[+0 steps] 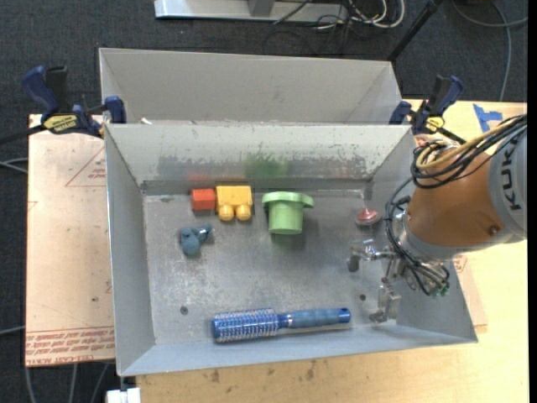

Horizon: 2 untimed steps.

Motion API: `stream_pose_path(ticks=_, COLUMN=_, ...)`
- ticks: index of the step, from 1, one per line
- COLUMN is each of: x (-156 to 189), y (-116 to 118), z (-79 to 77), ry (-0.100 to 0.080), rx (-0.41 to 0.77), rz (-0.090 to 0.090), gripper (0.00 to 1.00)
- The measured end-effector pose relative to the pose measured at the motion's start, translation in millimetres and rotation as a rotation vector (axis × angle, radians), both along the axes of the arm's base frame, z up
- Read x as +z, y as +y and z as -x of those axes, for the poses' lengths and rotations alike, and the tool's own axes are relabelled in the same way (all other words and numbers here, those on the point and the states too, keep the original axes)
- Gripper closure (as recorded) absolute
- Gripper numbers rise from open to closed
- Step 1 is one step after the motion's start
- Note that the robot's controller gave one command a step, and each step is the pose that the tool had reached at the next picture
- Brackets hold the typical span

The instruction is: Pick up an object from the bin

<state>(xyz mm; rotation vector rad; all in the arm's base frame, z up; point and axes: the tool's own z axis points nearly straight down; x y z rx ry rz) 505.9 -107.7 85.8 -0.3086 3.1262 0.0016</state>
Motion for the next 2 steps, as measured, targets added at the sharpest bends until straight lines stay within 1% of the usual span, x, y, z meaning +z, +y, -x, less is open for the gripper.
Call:
stream_pose_path(ticks=1, x=-14.3, y=60.5, z=15.6, ry=-0.014, rx=0.043, rz=-0.001, gripper=0.0)
stream_pose_path(ticks=2, x=-15.6, y=57.3, z=18.6, ry=-0.002, rx=0.038, rz=0.0, gripper=1.0)
